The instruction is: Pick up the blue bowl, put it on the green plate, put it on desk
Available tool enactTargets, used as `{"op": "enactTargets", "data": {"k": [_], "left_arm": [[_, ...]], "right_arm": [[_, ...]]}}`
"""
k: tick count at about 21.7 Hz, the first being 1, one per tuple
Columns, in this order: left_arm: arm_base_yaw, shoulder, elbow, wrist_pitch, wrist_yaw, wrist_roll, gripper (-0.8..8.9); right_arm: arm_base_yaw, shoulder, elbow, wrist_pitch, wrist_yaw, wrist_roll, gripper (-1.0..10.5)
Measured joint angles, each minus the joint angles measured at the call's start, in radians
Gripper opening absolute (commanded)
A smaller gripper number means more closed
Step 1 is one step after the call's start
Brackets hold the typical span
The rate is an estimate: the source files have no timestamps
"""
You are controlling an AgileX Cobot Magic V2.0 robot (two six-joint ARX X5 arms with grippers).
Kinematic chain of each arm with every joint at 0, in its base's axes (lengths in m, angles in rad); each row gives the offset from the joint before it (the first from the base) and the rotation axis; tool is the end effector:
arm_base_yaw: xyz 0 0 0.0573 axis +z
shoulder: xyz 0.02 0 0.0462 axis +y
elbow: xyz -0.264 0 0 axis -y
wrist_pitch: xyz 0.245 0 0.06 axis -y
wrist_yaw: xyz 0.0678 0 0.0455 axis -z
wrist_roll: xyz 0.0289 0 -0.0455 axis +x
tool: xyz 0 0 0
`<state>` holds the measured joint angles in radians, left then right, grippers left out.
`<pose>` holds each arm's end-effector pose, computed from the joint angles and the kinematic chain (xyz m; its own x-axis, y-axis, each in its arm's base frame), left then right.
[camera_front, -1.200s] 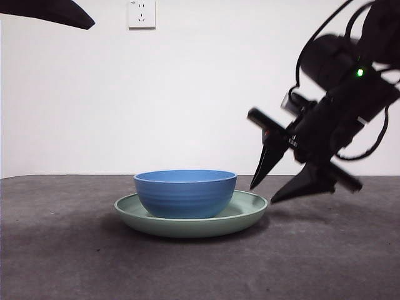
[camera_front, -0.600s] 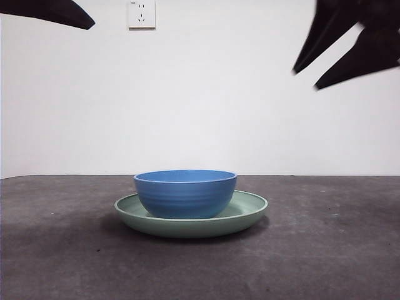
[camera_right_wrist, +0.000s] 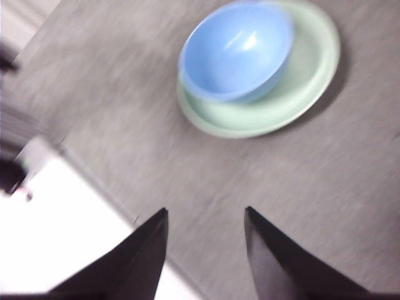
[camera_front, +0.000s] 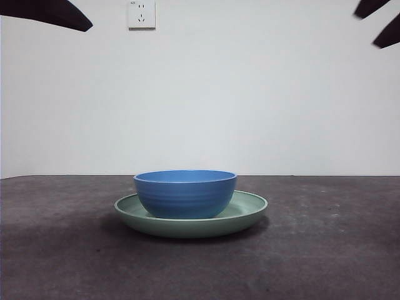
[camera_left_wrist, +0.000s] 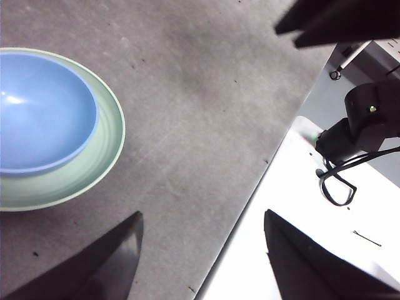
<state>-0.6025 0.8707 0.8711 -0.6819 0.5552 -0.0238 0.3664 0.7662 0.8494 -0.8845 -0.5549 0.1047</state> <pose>0.1286 -0.1070 0.3073 0.2451 -0.8083 -0.5353 0.8063 0.4765 -0.3504 0.1189 0.0619 0.3004 0.3634 0.7038 -0.6105 -0.5731 0.6855 0.4491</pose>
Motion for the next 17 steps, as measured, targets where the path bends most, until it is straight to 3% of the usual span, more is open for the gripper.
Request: {"op": "enactTargets", "data": {"k": [6,17], "left_arm": [[0.000,0.000,0.000,-0.020,0.000,0.000,3.12],[0.000,0.000,0.000,-0.021,0.000,0.000,3.06]], "right_arm": [[0.000,-0.031,0.000,-0.047,-0.015,-0.047,1.9],[0.000,-0.031,0.000,-0.047,-0.015,-0.054,1.9]]}}
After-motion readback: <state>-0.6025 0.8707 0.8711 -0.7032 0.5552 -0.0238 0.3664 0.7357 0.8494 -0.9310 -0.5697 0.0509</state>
